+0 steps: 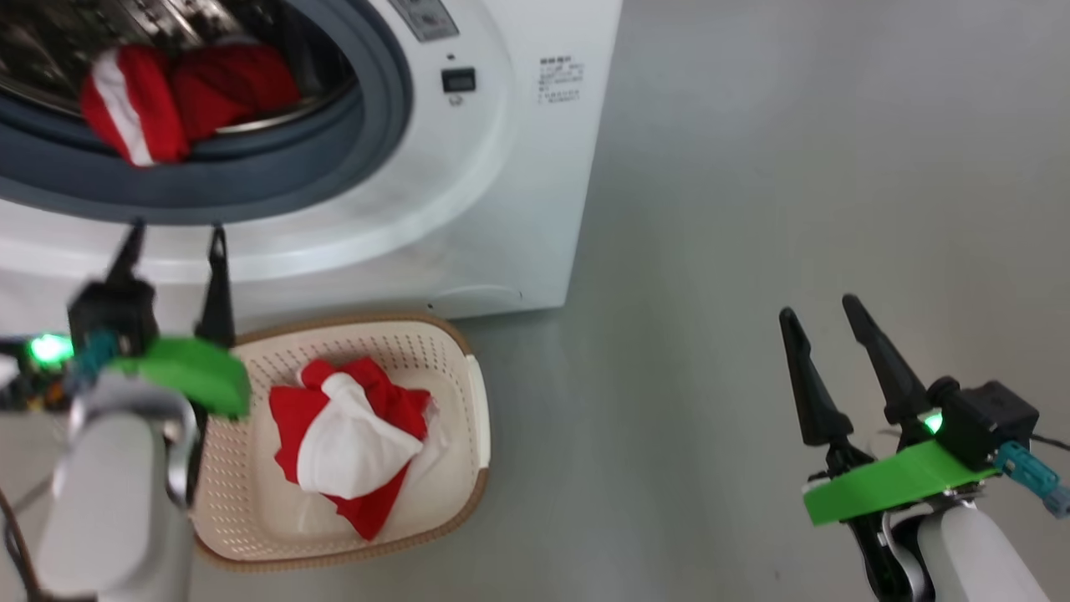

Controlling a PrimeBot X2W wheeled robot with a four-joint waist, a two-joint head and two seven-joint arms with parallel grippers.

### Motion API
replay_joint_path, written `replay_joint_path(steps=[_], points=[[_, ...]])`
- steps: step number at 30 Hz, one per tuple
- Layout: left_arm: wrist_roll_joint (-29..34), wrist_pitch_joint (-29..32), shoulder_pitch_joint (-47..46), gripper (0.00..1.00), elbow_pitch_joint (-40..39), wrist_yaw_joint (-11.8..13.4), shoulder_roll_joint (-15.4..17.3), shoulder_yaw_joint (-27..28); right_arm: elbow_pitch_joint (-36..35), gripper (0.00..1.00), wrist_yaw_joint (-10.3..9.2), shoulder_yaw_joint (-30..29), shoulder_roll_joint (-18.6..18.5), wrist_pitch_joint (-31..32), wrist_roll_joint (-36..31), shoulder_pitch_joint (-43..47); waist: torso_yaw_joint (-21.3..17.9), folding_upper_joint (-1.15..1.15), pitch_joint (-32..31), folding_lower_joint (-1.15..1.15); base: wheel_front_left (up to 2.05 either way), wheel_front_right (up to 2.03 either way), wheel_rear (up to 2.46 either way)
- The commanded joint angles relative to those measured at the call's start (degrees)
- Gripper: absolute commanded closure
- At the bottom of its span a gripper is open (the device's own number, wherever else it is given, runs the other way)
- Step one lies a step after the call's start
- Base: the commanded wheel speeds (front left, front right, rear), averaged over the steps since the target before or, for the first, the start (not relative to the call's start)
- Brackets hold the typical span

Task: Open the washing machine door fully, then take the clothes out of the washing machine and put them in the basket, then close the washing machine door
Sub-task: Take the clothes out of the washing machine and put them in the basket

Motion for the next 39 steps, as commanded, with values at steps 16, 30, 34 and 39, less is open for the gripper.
replay_joint_path(steps=[16, 30, 34, 39], points=[[6.8, 7.3, -29.2, 0.0, 23.2, 6.0, 10.1, -2.6, -1.7, 0.0, 0.36, 2.6, 1.7, -0.4, 0.3, -6.2, -5.4, 0.0, 10.1, 0.0, 0.0, 0.0, 0.0], [8.7, 9.0, -40.1, 0.0, 35.5, 8.1, 16.1, -4.6, -2.1, 0.0, 0.36, 4.1, 2.1, -0.4, 0.7, -8.1, -8.4, 0.0, 14.0, 0.0, 0.0, 0.0, 0.0], [8.5, 9.2, -42.7, 0.0, 37.7, 8.6, 17.4, -4.9, -2.4, 0.0, 0.36, 4.6, 2.1, -0.4, 0.7, -9.0, -9.2, 0.0, 15.6, 0.0, 0.0, 0.0, 0.0], [8.2, 9.3, -44.6, 0.0, 39.5, 9.2, 18.4, -5.2, -2.8, 0.0, 0.36, 4.8, 2.1, -0.4, 1.1, -9.7, -9.8, 0.0, 17.2, 0.0, 0.0, 0.0, 0.0]])
